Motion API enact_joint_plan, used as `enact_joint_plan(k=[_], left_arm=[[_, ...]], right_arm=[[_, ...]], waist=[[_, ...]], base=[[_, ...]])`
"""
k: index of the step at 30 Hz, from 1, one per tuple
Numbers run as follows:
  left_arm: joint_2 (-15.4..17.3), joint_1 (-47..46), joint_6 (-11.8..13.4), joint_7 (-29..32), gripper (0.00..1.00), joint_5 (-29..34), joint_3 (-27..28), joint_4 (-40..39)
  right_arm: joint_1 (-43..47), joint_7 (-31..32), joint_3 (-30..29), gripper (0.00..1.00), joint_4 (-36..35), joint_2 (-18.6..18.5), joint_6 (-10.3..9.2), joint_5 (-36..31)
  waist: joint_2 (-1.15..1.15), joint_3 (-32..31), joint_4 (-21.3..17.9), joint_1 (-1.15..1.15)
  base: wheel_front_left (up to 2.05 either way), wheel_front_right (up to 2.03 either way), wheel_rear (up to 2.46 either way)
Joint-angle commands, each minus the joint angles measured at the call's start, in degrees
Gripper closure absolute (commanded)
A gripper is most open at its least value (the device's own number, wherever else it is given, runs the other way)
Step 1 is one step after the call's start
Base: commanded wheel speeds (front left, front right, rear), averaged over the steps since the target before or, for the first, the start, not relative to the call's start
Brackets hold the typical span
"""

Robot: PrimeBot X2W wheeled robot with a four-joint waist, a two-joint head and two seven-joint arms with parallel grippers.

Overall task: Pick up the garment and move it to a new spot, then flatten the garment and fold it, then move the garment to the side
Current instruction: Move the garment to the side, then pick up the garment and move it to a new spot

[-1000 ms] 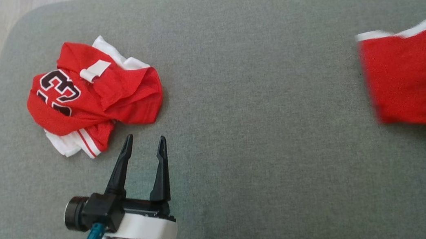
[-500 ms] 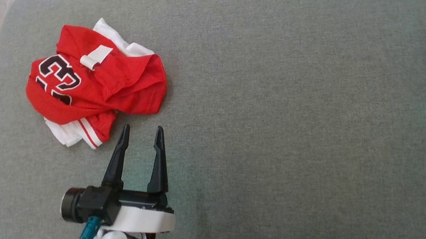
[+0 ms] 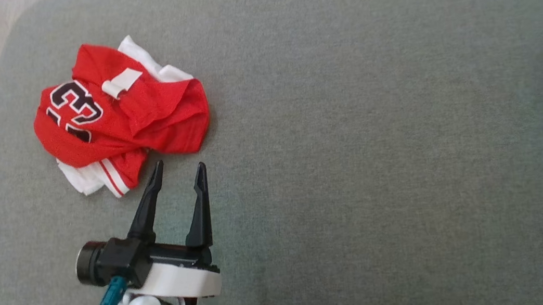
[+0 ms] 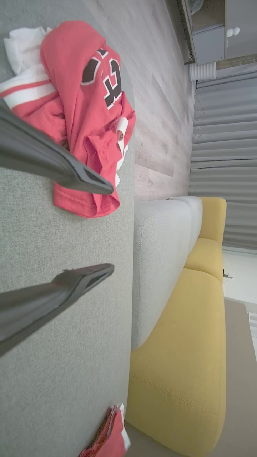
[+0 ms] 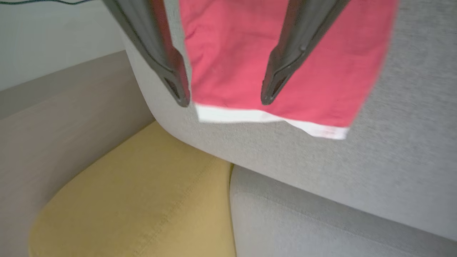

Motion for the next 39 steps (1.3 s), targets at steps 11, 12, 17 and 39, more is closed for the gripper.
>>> enact_joint_plan(k=[11, 12, 17, 39], left_arm=[[0.2, 1.2, 0.5, -0.3, 0.0, 1.0, 3.4, -2.0], [0.2, 1.6, 0.6, -0.3, 0.0, 1.0, 3.5, -2.1], [0.2, 3.6, 0.9, -0.3, 0.0, 1.1, 4.2, -2.5], [0.2, 8.8, 1.7, -0.3, 0.0, -0.6, 2.6, -2.8]], right_arm=[[2.3, -10.3, 6.8, 0.0, -14.6, 15.0, 0.37, 8.8], [3.0, -11.4, 7.8, 0.0, -15.9, 16.6, 0.37, 10.5], [10.1, -16.5, 15.2, 0.0, -22.1, 21.2, 0.37, 20.2], [32.0, -20.5, 25.4, 0.0, -30.8, 21.5, 0.37, 34.5]], waist=[[0.0, -6.8, -2.6, 0.0], [0.0, -7.4, -2.9, 0.0], [0.0, -10.3, -4.0, 0.0], [0.0, -13.7, -5.0, 0.0]], base=[[0.0, 0.0, 0.0], [0.0, 0.0, 0.0], [0.0, 0.0, 0.0], [0.0, 0.0, 0.0]])
